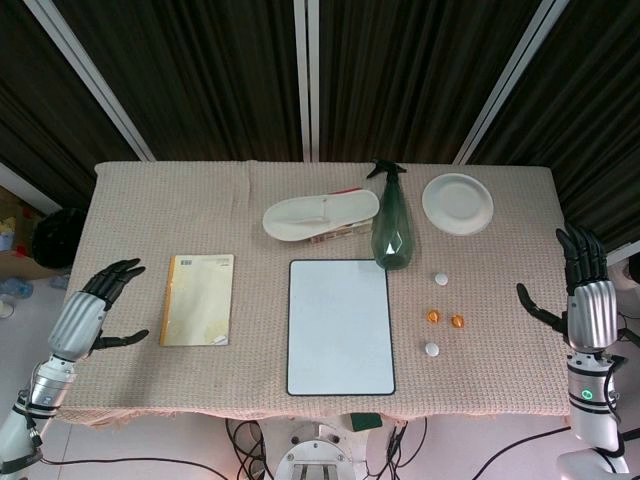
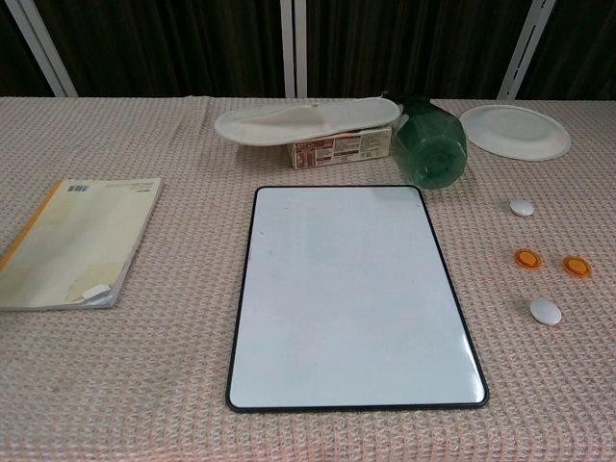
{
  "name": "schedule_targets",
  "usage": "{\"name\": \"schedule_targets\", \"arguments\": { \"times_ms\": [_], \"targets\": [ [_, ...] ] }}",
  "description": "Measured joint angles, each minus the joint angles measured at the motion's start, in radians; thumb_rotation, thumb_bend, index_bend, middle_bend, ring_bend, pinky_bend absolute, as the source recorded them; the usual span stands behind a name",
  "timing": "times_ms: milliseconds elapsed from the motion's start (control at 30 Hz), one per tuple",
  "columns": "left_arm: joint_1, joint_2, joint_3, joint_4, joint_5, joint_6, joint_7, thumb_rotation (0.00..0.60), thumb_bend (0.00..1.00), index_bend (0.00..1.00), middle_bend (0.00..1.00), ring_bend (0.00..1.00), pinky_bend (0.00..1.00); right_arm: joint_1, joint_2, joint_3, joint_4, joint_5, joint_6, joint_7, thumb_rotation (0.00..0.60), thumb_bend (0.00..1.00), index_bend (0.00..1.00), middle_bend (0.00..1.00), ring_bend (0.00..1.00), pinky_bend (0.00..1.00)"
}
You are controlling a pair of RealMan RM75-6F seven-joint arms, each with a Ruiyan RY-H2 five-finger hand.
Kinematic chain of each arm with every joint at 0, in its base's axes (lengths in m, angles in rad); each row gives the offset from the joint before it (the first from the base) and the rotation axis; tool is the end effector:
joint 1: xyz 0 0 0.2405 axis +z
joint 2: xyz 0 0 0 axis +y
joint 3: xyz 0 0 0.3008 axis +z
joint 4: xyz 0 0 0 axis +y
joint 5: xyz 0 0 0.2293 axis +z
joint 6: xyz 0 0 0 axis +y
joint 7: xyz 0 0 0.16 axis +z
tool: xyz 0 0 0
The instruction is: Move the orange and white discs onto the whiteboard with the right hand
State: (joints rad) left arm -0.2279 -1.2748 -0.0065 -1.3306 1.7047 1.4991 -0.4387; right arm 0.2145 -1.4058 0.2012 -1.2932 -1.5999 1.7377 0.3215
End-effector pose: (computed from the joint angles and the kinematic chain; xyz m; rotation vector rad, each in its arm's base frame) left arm -0.3459 0.2442 0.1114 -1.5716 -1.0350 -1.2924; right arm -0.3238 -0.2688 0.1397 1.1970 -0.7094 1.5174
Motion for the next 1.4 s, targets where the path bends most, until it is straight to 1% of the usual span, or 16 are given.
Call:
{"name": "schedule_targets", "arguments": {
  "times_ms": [67,167,267,433,567,633,733,833,967,1067,1200,1400],
  "targets": [
    [-0.001,0.005,0.006,0.0,-0.006,-0.012,-0.005,0.6,0.0,0.13,0.09,0.09,0.19,0.006,-0.027,0.003,0.044,-0.015,0.017,0.049,0.6,0.29,0.0,0.0,0.0,0.0],
    [0.0,0.016,0.014,-0.008,-0.026,-0.036,0.021,0.6,0.0,0.13,0.09,0.09,0.19,0.012,-0.063,0.0,0.089,-0.018,0.018,0.092,0.6,0.3,0.0,0.0,0.0,0.0],
    [0.004,0.029,0.022,-0.026,-0.035,-0.042,0.033,0.6,0.0,0.13,0.09,0.09,0.19,0.012,-0.066,-0.007,0.092,-0.01,0.003,0.093,0.6,0.32,0.0,0.0,0.0,0.0],
    [0.013,0.047,0.02,-0.041,-0.041,-0.015,0.034,0.6,0.0,0.13,0.09,0.09,0.2,0.008,-0.045,-0.018,0.071,-0.007,-0.012,0.069,0.6,0.33,0.0,0.0,0.0,0.0],
    [0.026,0.062,0.005,-0.054,-0.064,0.01,0.058,0.6,0.0,0.13,0.09,0.09,0.2,0.003,0.005,-0.046,0.02,0.002,-0.074,-0.008,0.6,0.33,0.05,0.0,0.0,0.0],
    [0.035,0.06,-0.004,-0.05,-0.082,0.022,0.079,0.6,0.0,0.13,0.09,0.09,0.2,0.001,0.035,-0.063,-0.016,0.013,-0.121,-0.063,0.6,0.33,0.04,0.0,0.0,0.0],
    [0.049,0.04,-0.012,-0.018,-0.106,0.032,0.102,0.6,0.0,0.13,0.09,0.09,0.19,0.002,0.083,-0.09,-0.074,0.047,-0.221,-0.18,0.6,0.33,0.02,0.0,0.0,0.0],
    [0.059,0.023,-0.003,0.007,-0.117,0.021,0.081,0.6,0.0,0.13,0.09,0.09,0.19,0.007,0.115,-0.114,-0.117,0.089,-0.315,-0.308,0.6,0.33,0.02,0.0,0.0,0.0],
    [0.081,-0.002,0.008,0.052,-0.132,0.018,0.075,0.6,0.0,0.13,0.09,0.09,0.19,0.02,0.147,-0.146,-0.179,0.152,-0.444,-0.466,0.6,0.33,0.12,0.0,0.0,0.0],
    [0.099,-0.022,0.007,0.079,-0.151,0.023,0.089,0.6,0.0,0.13,0.09,0.09,0.19,0.032,0.154,-0.16,-0.205,0.189,-0.497,-0.542,0.6,0.33,0.19,0.0,0.0,0.0],
    [0.103,-0.024,0.005,0.083,-0.146,0.032,0.088,0.6,0.0,0.13,0.09,0.09,0.19,0.049,0.135,-0.163,-0.202,0.219,-0.536,-0.555,0.6,0.33,0.22,0.0,0.0,0.0],
    [0.103,-0.009,0.0,0.068,-0.145,0.033,0.117,0.6,0.0,0.13,0.09,0.09,0.19,0.073,0.067,-0.172,-0.147,0.205,-0.579,-0.526,0.6,0.3,0.28,0.0,0.0,0.0]
  ]
}}
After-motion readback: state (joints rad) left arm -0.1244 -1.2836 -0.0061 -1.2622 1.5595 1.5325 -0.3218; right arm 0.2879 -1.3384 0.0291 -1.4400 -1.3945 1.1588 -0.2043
